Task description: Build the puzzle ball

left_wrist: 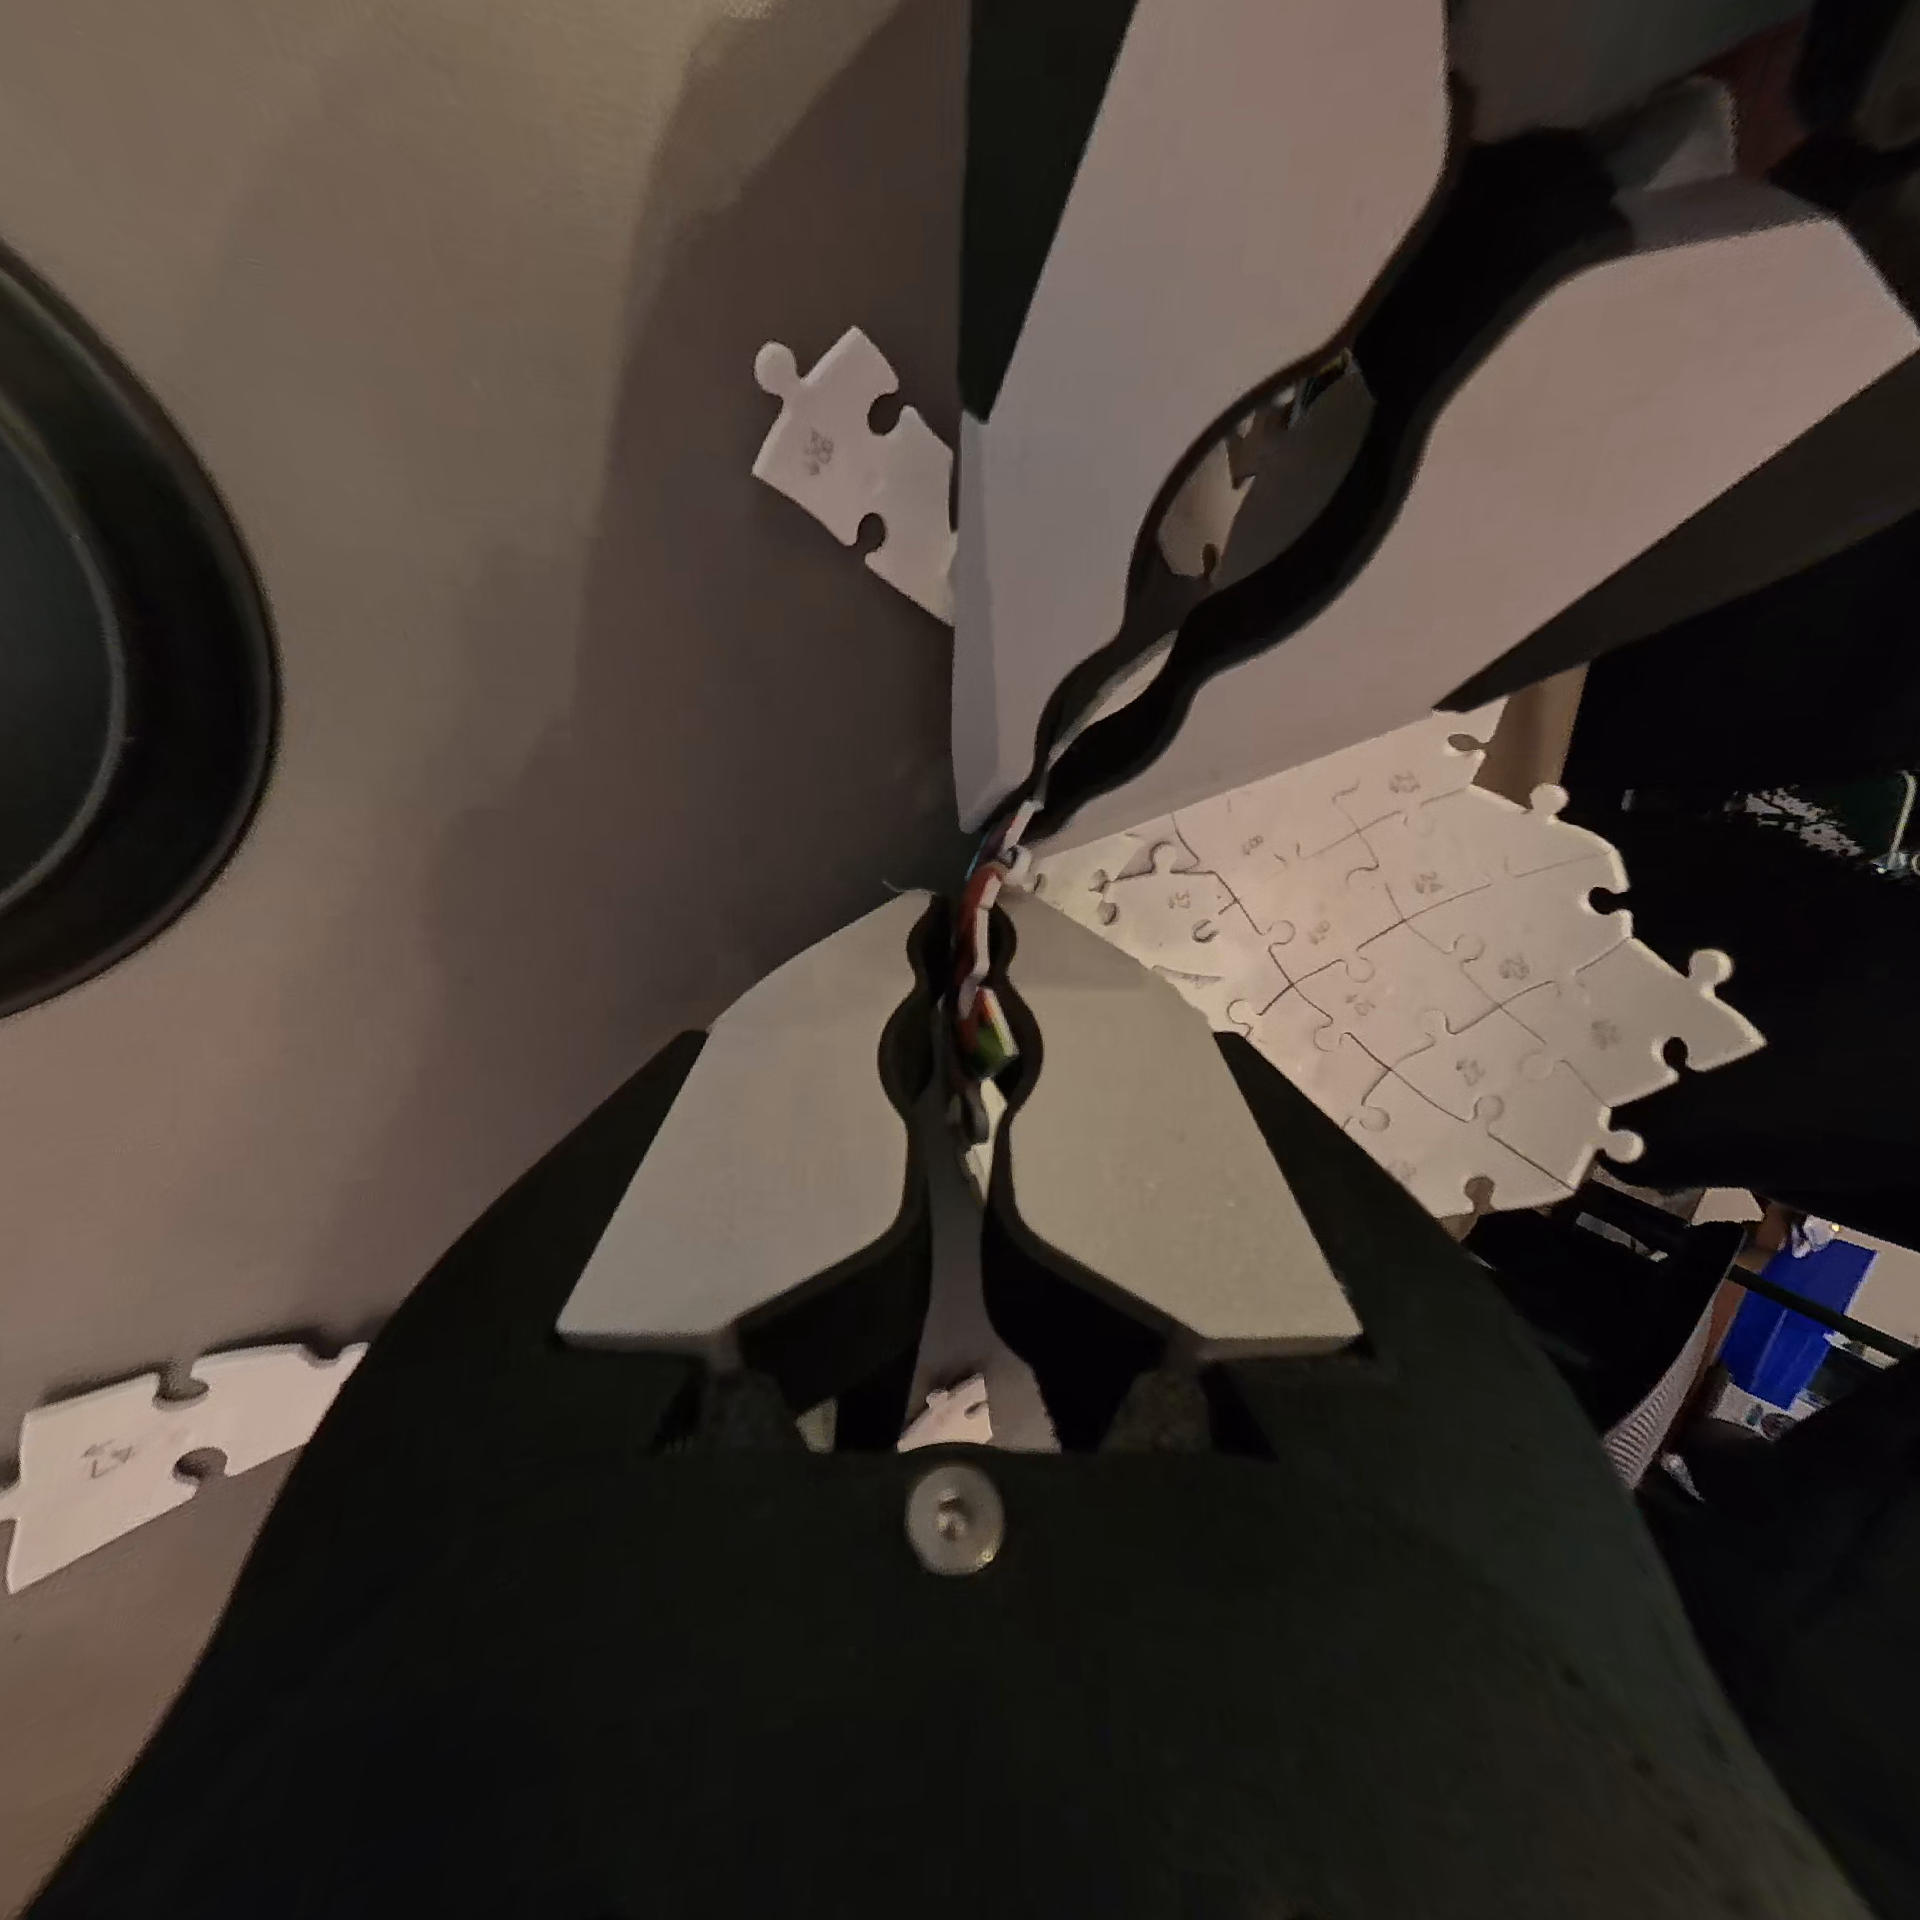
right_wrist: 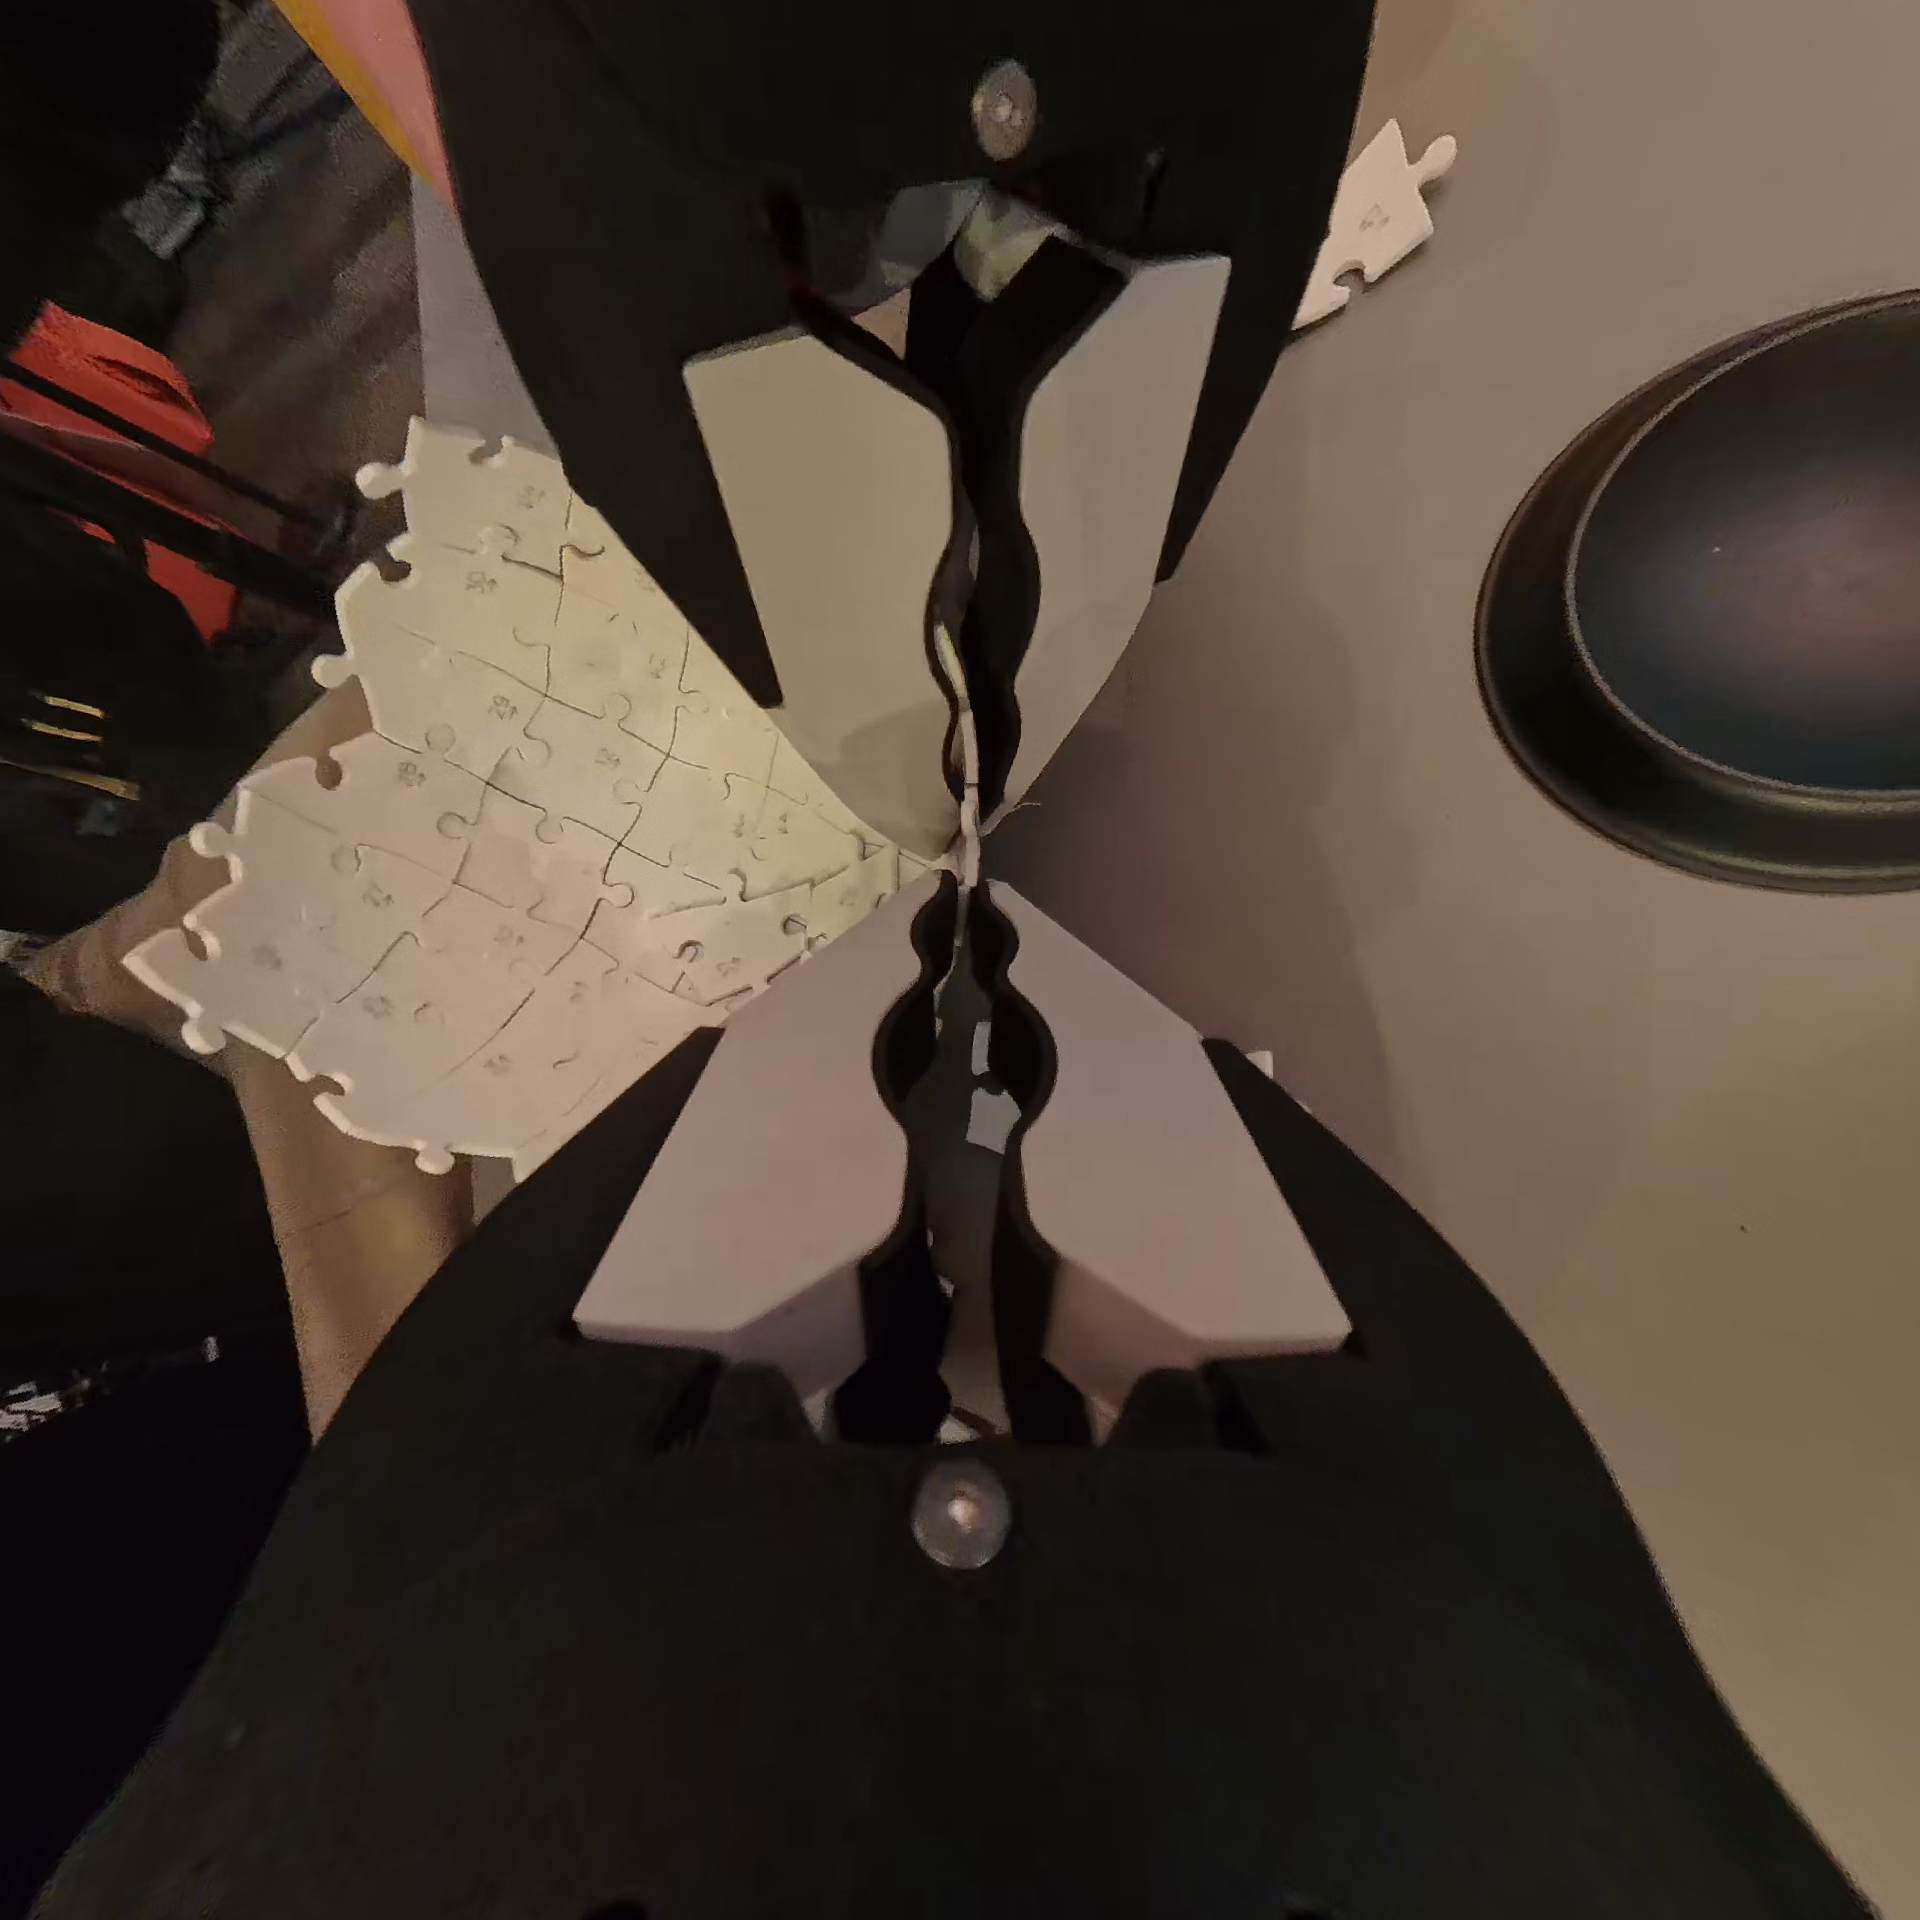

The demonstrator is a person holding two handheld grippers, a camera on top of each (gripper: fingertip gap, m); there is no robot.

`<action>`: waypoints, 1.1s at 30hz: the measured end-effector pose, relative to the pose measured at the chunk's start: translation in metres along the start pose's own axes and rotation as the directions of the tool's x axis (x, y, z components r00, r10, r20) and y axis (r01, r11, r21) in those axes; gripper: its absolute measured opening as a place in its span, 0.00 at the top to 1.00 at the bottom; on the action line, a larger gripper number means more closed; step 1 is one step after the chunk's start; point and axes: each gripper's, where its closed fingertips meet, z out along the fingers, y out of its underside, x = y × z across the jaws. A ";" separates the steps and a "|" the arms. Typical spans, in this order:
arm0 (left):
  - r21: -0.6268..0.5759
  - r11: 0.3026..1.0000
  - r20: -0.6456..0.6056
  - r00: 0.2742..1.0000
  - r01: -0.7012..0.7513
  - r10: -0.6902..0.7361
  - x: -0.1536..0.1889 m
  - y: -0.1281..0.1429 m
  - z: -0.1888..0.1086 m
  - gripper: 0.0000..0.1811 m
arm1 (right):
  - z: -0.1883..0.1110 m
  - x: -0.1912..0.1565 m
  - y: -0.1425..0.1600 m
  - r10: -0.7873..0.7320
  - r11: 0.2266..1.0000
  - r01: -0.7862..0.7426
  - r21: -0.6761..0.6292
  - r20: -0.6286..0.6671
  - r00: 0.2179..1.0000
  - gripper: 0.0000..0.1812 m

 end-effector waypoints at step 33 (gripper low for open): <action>0.104 0.993 0.164 0.986 -0.051 0.034 -0.006 -0.007 -0.009 0.97 | -0.001 0.004 -0.002 0.046 0.999 -0.046 0.021 -0.006 0.999 1.00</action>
